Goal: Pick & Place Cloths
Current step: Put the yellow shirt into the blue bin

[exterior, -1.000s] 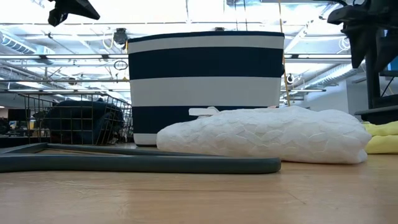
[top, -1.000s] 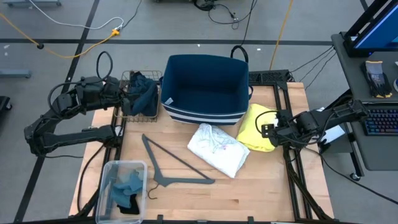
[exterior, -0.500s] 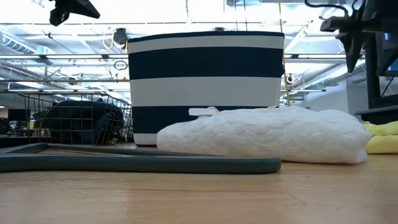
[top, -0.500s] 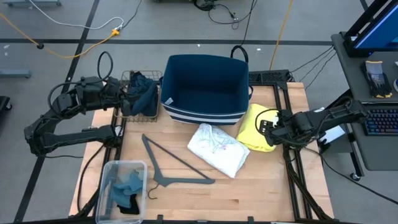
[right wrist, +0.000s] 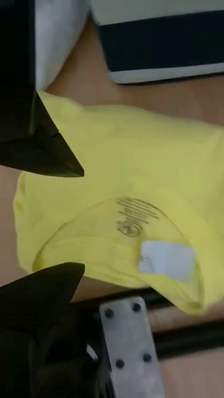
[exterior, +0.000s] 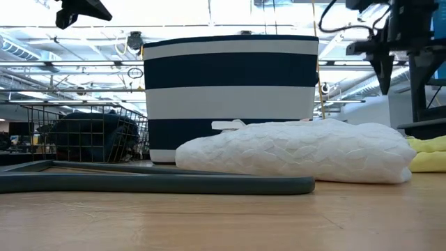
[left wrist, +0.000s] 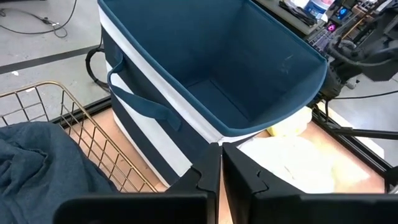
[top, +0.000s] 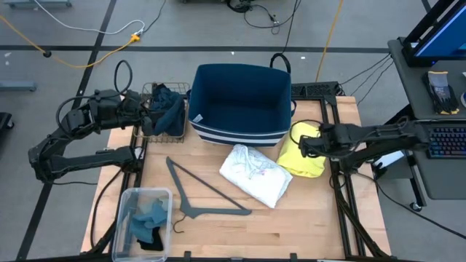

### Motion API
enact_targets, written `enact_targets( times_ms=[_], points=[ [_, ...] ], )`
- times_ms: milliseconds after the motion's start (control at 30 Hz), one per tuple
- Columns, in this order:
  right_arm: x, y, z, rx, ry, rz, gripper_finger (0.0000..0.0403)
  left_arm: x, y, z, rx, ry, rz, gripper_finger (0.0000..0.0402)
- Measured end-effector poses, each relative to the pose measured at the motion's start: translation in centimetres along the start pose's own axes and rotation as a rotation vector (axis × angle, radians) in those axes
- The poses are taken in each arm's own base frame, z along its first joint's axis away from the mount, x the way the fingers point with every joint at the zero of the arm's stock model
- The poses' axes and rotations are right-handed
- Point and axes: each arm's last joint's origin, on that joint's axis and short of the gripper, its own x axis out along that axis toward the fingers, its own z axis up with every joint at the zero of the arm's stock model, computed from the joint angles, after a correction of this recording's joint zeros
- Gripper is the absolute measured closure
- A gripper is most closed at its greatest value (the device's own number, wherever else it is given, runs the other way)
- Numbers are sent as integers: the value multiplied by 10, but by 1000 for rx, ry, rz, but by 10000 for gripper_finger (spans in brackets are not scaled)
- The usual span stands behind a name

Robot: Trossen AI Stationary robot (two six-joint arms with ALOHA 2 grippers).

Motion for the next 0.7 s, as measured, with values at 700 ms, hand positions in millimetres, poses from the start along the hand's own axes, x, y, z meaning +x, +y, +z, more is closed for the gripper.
enact_targets(
  times_ms=[700],
  points=[
    [78, -3, -17, 2, -26, 13, 175, 0, 0, 0, -11, 2, 1, 390]
  ],
)
